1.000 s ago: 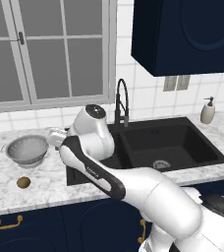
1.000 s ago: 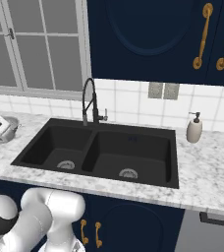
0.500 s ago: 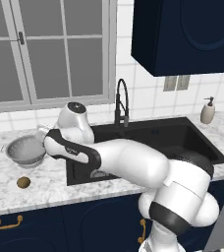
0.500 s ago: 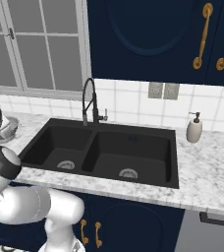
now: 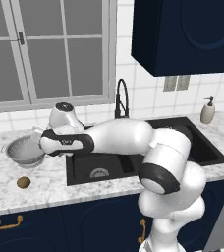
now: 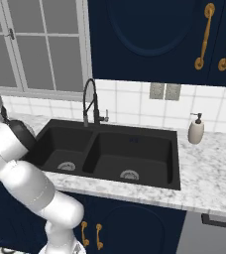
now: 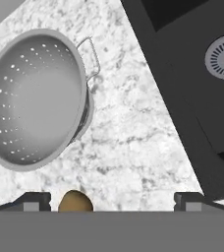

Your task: Put the colander in the sink, put the kiwi in the colander, and turn on the sink faucet and pour water over the colander.

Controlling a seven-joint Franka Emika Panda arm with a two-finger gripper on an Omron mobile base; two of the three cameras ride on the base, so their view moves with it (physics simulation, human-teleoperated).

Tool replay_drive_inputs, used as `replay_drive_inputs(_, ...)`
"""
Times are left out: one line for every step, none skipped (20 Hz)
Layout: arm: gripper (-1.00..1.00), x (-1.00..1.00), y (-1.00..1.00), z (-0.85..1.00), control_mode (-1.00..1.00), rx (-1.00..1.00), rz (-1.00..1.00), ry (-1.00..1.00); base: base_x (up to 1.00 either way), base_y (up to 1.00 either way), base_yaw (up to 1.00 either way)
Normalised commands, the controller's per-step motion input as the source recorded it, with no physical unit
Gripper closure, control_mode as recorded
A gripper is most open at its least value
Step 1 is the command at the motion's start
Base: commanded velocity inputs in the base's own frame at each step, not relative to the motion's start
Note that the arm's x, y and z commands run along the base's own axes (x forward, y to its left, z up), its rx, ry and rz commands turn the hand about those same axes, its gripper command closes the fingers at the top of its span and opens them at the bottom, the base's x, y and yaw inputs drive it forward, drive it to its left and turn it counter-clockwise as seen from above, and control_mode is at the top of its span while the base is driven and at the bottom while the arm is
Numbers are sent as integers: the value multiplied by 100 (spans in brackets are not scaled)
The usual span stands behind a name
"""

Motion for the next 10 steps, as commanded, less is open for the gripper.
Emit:
replay_drive_inputs(-100, 19, 23, -42, -100, -5, -7, 0, 0, 0, 0)
replay_drive_inputs(-100, 21, 24, -36, -100, -5, -7, 0, 0, 0, 0)
replay_drive_inputs(-100, 29, 24, -31, -100, -4, -8, 1, 0, 0, 0)
replay_drive_inputs(-100, 34, 14, -19, -100, -2, -7, 4, 0, 0, 0)
replay_drive_inputs(-100, 36, 18, -17, -100, -2, -6, 8, 0, 0, 0)
replay_drive_inputs(-100, 41, 14, -14, -100, -1, -5, 11, 0, 0, 0)
replay_drive_inputs(-100, 42, 13, -11, -100, -1, -4, 13, 0, 0, 0)
replay_drive_inputs(-100, 45, 14, -6, -100, 0, -4, 14, 0, 0, 0)
replay_drive_inputs(-100, 49, 19, -4, -100, 0, -3, 14, 0, 0, 0)
replay_drive_inputs(-100, 49, 26, -4, -100, -2, -4, 14, 0, 0, 0)
